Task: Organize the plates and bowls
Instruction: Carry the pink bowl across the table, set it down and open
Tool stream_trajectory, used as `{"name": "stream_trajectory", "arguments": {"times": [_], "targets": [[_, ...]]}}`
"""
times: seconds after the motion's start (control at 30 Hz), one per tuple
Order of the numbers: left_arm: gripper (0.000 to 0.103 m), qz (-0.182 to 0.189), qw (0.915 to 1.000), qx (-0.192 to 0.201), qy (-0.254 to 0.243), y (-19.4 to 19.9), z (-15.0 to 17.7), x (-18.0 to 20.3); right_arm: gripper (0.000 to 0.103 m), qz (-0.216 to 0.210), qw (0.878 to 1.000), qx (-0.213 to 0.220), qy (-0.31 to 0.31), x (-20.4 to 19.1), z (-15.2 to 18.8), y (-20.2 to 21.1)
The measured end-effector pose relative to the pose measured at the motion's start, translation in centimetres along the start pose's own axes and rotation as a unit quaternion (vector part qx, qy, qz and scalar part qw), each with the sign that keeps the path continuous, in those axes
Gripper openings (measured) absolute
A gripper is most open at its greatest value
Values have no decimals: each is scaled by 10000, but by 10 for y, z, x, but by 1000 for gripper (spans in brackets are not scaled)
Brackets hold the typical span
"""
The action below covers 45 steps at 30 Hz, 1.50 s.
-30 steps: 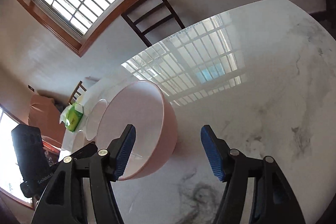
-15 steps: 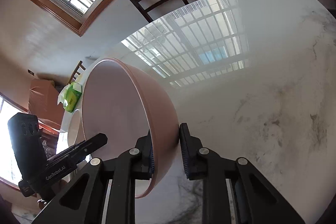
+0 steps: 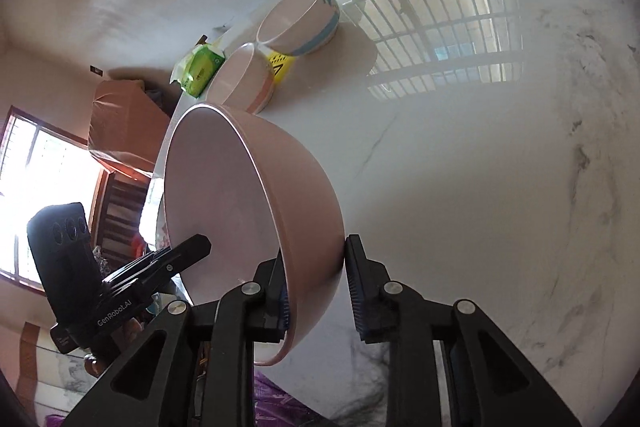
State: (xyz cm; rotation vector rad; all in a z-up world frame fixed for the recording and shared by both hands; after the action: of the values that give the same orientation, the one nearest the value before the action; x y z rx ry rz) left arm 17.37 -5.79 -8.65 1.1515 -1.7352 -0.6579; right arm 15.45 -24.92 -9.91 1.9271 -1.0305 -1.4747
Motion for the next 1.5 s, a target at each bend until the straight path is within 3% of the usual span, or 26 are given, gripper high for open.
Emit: {"name": "stream_trajectory", "arguments": {"times": [0.2,0.53,0.63,0.77,0.87,1.0,1.1,1.23,1.33,1.5], "targets": [[14,-78,9999,-114,65,14,25,-17,25,189,9990,-333,228,-25,34,-13],[14,-136,9998,-107,61,21,26,-21,25,198,9987,-466,92,-31,41,-23],[18,-243,9997,52,-17,22,24,-22,26,160,9988,-450,72,-29,39,-24],[45,-376,9987,324,-146,23,23,-20,32,125,9996,-247,50,-28,33,-21],[45,-378,9983,412,-183,24,22,-22,35,84,9999,-121,70,-29,31,-21],[45,-290,9976,601,-163,34,26,-25,35,77,9993,280,216,-32,29,-11],[45,-354,9947,923,-269,52,27,-27,41,129,9938,1020,431,-33,23,13],[45,-665,9865,1429,-449,78,30,-31,46,934,9627,2388,863,-14,13,46],[45,-762,9821,1650,-494,91,36,-34,51,1286,9528,2625,822,9,4,43],[45,-687,9794,1848,-433,105,47,-43,51,1210,9567,2629,322,45,-3,22]]}}
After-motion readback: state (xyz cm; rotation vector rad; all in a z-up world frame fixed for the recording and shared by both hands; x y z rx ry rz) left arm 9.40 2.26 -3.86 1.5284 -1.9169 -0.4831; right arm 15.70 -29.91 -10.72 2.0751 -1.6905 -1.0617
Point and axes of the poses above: each gripper's, at about its wrist camera, not at the fingertips, and y roughly against the way its jaws point, x to its right, z to its underside, the point moved 8 cm from there along -y, roughly the way its jaws point, and after that the axes turned 3 degrees about z, right-handed, at the moved point
